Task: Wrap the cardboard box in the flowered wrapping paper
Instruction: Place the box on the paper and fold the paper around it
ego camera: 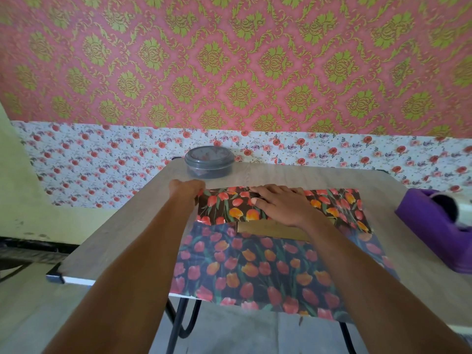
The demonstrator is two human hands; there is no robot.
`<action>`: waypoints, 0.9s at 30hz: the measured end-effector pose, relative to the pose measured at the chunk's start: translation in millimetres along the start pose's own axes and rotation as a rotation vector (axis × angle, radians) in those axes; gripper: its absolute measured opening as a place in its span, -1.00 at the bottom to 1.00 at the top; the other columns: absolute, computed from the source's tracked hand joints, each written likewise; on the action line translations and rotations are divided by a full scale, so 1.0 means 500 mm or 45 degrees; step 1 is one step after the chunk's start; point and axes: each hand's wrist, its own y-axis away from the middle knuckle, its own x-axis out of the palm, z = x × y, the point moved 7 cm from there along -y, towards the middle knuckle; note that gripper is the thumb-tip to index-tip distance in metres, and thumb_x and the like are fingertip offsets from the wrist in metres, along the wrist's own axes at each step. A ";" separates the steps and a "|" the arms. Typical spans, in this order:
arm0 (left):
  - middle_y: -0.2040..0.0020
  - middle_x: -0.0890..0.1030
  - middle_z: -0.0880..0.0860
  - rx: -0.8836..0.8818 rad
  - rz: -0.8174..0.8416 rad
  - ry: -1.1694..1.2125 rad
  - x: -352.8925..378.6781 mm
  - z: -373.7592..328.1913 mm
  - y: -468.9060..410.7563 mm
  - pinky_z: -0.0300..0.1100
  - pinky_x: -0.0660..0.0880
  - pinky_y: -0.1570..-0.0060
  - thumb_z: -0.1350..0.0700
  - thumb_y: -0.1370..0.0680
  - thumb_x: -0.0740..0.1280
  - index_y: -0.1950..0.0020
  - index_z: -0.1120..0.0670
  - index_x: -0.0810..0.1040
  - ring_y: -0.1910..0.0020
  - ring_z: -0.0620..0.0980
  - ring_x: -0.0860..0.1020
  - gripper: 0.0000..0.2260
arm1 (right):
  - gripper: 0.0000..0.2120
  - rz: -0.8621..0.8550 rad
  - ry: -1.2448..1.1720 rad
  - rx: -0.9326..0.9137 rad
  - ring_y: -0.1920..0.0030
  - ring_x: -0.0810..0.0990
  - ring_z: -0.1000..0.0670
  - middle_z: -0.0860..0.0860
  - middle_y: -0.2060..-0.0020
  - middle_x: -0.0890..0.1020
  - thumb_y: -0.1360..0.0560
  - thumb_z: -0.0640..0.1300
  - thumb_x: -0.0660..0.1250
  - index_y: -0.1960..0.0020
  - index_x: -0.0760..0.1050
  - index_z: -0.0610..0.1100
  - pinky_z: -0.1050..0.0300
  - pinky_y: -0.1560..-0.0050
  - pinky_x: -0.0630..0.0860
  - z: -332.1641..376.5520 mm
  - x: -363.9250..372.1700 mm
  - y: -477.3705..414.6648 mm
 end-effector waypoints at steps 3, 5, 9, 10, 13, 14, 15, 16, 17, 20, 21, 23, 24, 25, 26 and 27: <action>0.43 0.48 0.10 -0.115 0.078 0.118 -0.010 0.020 -0.001 -0.25 0.42 0.42 0.33 -0.35 0.44 0.18 0.25 0.43 0.49 -0.03 0.42 -0.81 | -0.48 -0.002 0.010 -0.003 -0.56 0.26 -0.11 0.10 -0.59 0.25 -0.65 0.33 -0.16 -0.58 0.05 0.29 -0.31 -0.46 0.11 0.003 -0.003 0.003; 0.32 0.48 0.04 -0.071 0.189 0.207 0.005 0.030 -0.003 -0.29 0.43 0.49 0.27 -0.46 0.38 0.07 0.19 0.47 0.48 -0.07 0.45 -0.88 | -0.49 -0.007 0.002 -0.004 -0.55 0.27 -0.11 0.10 -0.59 0.25 -0.65 0.32 -0.16 -0.58 0.06 0.29 -0.31 -0.46 0.11 0.004 -0.004 0.005; 0.27 0.57 0.09 -0.008 -0.007 0.161 0.000 0.036 0.003 -0.20 0.52 0.47 0.27 -0.51 0.33 0.07 0.23 0.56 0.43 -0.05 0.56 -0.96 | -0.48 -0.003 -0.004 0.001 -0.55 0.27 -0.10 0.11 -0.58 0.26 -0.64 0.33 -0.16 -0.58 0.06 0.30 -0.30 -0.46 0.11 0.003 -0.005 0.003; 0.26 0.61 0.11 0.073 -0.010 0.081 0.003 0.031 0.000 -0.16 0.55 0.45 0.32 -0.54 0.29 0.07 0.22 0.60 0.43 -0.01 0.59 -0.90 | -0.48 -0.003 -0.006 0.001 -0.55 0.27 -0.10 0.11 -0.58 0.26 -0.64 0.33 -0.15 -0.58 0.06 0.30 -0.29 -0.46 0.11 0.002 -0.004 0.004; 0.19 0.68 0.11 0.435 0.248 -0.242 0.027 0.013 -0.002 -0.13 0.64 0.30 0.47 -0.51 0.21 0.03 0.10 0.70 0.28 0.11 0.65 -0.63 | -0.48 -0.002 -0.018 -0.004 -0.55 0.26 -0.10 0.12 -0.58 0.25 -0.64 0.34 -0.15 -0.57 0.06 0.31 -0.28 -0.45 0.10 0.001 -0.003 0.002; 0.18 0.68 0.08 0.541 0.347 -0.332 0.033 0.012 0.002 -0.25 0.61 0.30 0.51 -0.49 0.22 0.01 0.11 0.70 0.24 0.07 0.64 -0.61 | -0.48 -0.005 -0.020 -0.006 -0.55 0.27 -0.10 0.12 -0.58 0.25 -0.64 0.34 -0.15 -0.57 0.06 0.31 -0.28 -0.45 0.10 0.001 -0.003 0.001; 0.19 0.67 0.07 0.633 0.416 -0.427 0.037 0.010 0.006 -0.37 0.55 0.32 0.53 -0.46 0.23 -0.01 0.13 0.70 0.23 0.01 0.61 -0.60 | -0.48 -0.007 -0.020 -0.006 -0.55 0.27 -0.10 0.12 -0.59 0.25 -0.64 0.34 -0.15 -0.57 0.06 0.31 -0.28 -0.44 0.11 -0.001 -0.002 0.000; 0.21 0.66 0.07 0.702 0.438 -0.517 0.037 0.007 0.006 -0.40 0.51 0.33 0.54 -0.44 0.23 0.00 0.15 0.71 0.24 -0.03 0.58 -0.60 | -0.48 -0.010 -0.021 -0.005 -0.54 0.27 -0.10 0.13 -0.59 0.25 -0.64 0.35 -0.15 -0.57 0.06 0.31 -0.29 -0.44 0.11 -0.001 -0.002 -0.002; 0.23 0.66 0.09 0.746 0.421 -0.582 0.036 0.002 0.006 -0.36 0.50 0.32 0.54 -0.44 0.23 0.02 0.17 0.71 0.25 -0.04 0.56 -0.62 | -0.48 -0.014 -0.019 -0.005 -0.54 0.27 -0.10 0.13 -0.59 0.25 -0.64 0.35 -0.15 -0.57 0.07 0.32 -0.29 -0.43 0.10 -0.002 -0.001 -0.002; 0.28 0.65 0.09 0.727 0.435 -0.528 0.032 -0.003 -0.004 -0.32 0.52 0.34 0.53 -0.47 0.27 0.03 0.22 0.70 0.31 -0.04 0.55 -0.70 | -0.48 -0.018 -0.009 -0.009 -0.54 0.27 -0.10 0.13 -0.59 0.24 -0.64 0.35 -0.15 -0.57 0.06 0.32 -0.29 -0.43 0.11 -0.004 0.001 -0.004; 0.27 0.66 0.07 0.702 0.497 -0.493 0.032 -0.002 -0.005 -0.35 0.53 0.36 0.52 -0.49 0.29 0.01 0.22 0.69 0.34 -0.07 0.57 -0.71 | -0.48 -0.019 -0.006 -0.010 -0.54 0.26 -0.10 0.13 -0.59 0.24 -0.64 0.35 -0.15 -0.57 0.05 0.32 -0.28 -0.43 0.11 -0.005 0.002 -0.005; 0.22 0.68 0.06 0.647 0.619 -0.471 0.032 -0.002 -0.007 -0.36 0.56 0.33 0.52 -0.50 0.30 -0.05 0.20 0.67 0.33 -0.11 0.60 -0.70 | -0.49 -0.018 -0.007 -0.011 -0.54 0.26 -0.09 0.14 -0.59 0.24 -0.64 0.34 -0.15 -0.57 0.05 0.33 -0.28 -0.43 0.11 -0.006 0.003 -0.008; 0.21 0.68 0.06 0.634 0.650 -0.487 0.032 -0.001 -0.009 -0.35 0.57 0.31 0.52 -0.49 0.29 -0.06 0.19 0.67 0.33 -0.13 0.61 -0.68 | -0.50 -0.018 -0.008 -0.011 -0.54 0.26 -0.08 0.15 -0.59 0.24 -0.64 0.34 -0.15 -0.57 0.05 0.33 -0.28 -0.43 0.11 -0.007 0.003 -0.008; 0.21 0.69 0.06 0.635 0.655 -0.512 0.031 -0.001 -0.011 -0.36 0.58 0.30 0.52 -0.49 0.28 -0.07 0.19 0.68 0.35 -0.16 0.61 -0.67 | -0.50 -0.019 -0.011 -0.012 -0.54 0.27 -0.08 0.15 -0.59 0.24 -0.64 0.34 -0.15 -0.57 0.05 0.33 -0.27 -0.43 0.11 -0.007 0.004 -0.008; 0.22 0.69 0.07 0.644 0.645 -0.531 0.031 -0.001 -0.011 -0.36 0.57 0.29 0.52 -0.49 0.27 -0.07 0.19 0.69 0.38 -0.17 0.60 -0.66 | -0.50 -0.020 -0.013 -0.011 -0.54 0.27 -0.08 0.15 -0.59 0.24 -0.64 0.34 -0.15 -0.57 0.06 0.33 -0.28 -0.43 0.11 -0.007 0.004 -0.008; 0.22 0.68 0.09 0.649 0.620 -0.534 0.030 -0.001 -0.011 -0.34 0.58 0.28 0.51 -0.50 0.27 -0.08 0.20 0.70 0.37 -0.15 0.59 -0.67 | -0.50 -0.019 -0.014 -0.009 -0.54 0.27 -0.08 0.15 -0.59 0.24 -0.65 0.34 -0.14 -0.57 0.06 0.33 -0.28 -0.43 0.11 -0.007 0.003 -0.007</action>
